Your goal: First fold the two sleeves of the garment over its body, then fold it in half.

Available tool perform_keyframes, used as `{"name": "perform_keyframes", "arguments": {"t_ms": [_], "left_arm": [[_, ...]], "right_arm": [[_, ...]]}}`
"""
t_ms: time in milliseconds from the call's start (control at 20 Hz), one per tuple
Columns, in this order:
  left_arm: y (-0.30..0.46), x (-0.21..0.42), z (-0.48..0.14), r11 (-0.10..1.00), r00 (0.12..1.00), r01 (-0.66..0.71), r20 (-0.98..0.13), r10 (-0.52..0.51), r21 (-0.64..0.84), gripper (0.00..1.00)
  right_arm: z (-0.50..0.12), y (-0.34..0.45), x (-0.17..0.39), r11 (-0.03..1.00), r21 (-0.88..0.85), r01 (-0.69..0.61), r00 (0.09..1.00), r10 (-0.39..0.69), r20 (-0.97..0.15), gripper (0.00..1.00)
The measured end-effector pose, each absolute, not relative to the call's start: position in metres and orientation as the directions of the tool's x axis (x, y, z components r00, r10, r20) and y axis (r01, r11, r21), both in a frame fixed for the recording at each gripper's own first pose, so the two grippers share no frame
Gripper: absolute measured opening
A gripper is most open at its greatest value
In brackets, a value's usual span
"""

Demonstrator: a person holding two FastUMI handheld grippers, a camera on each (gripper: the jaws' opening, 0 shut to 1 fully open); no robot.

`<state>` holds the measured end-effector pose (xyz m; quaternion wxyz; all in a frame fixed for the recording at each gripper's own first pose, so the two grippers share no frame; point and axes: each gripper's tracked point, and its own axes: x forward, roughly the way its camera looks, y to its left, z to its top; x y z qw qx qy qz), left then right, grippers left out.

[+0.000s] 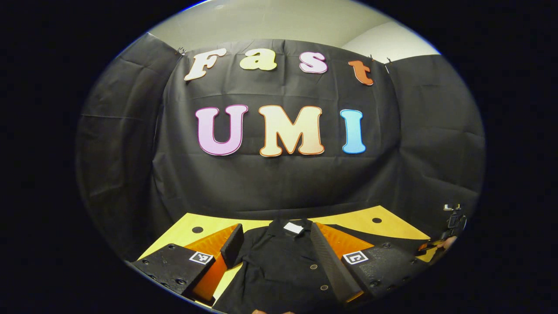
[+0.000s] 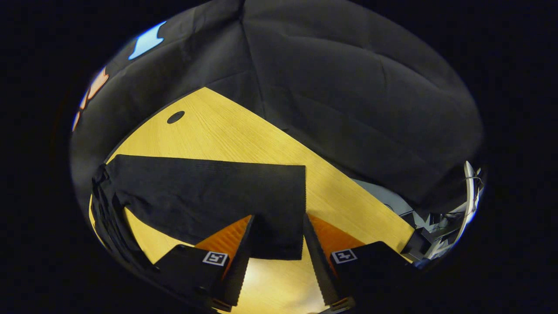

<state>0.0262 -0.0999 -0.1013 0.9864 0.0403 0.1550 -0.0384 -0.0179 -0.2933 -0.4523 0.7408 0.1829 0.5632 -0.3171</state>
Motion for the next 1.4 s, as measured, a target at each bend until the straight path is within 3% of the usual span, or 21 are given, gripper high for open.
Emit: {"name": "perform_keyframes", "arguments": {"t_ms": [150, 350, 650, 1000, 1200, 1400], "left_arm": [[-0.092, 0.022, -0.101, 0.996, 0.951, 0.068, -0.305, -0.046, 0.062, 0.91], [-0.075, 0.015, -0.103, 0.998, 0.951, 0.036, -0.31, -0.016, 0.058, 0.92], [-0.056, 0.013, -0.1, 0.997, 0.953, 0.006, -0.301, 0.016, 0.071, 0.92], [-0.02, 0.01, -0.1, 0.997, 0.954, -0.047, -0.293, 0.061, 0.055, 0.9], [0.007, 0.007, -0.102, 0.996, 0.952, -0.086, -0.292, 0.092, 0.032, 0.9], [0.032, 0.006, -0.1, 0.992, 0.951, -0.124, -0.283, 0.123, 0.013, 0.9]], "right_arm": [[-0.454, -0.286, -0.007, 0.708, -0.052, 0.704, 0.17, -0.24, -0.956, 0.18], [-0.451, -0.287, -0.005, 0.716, -0.04, 0.697, 0.165, -0.215, -0.962, 0.03], [-0.448, -0.287, 0.0, 0.708, -0.02, 0.706, 0.191, -0.218, -0.957, 0.02], [-0.399, -0.254, 0.066, 0.793, 0.043, 0.608, 0.335, -0.207, -0.919, 0.0], [-0.356, -0.19, 0.135, 0.878, 0.13, 0.46, 0.464, -0.113, -0.878, 0.03], [-0.335, -0.108, 0.179, 0.927, 0.199, 0.317, 0.519, 0.006, -0.855, 0.03]]}}
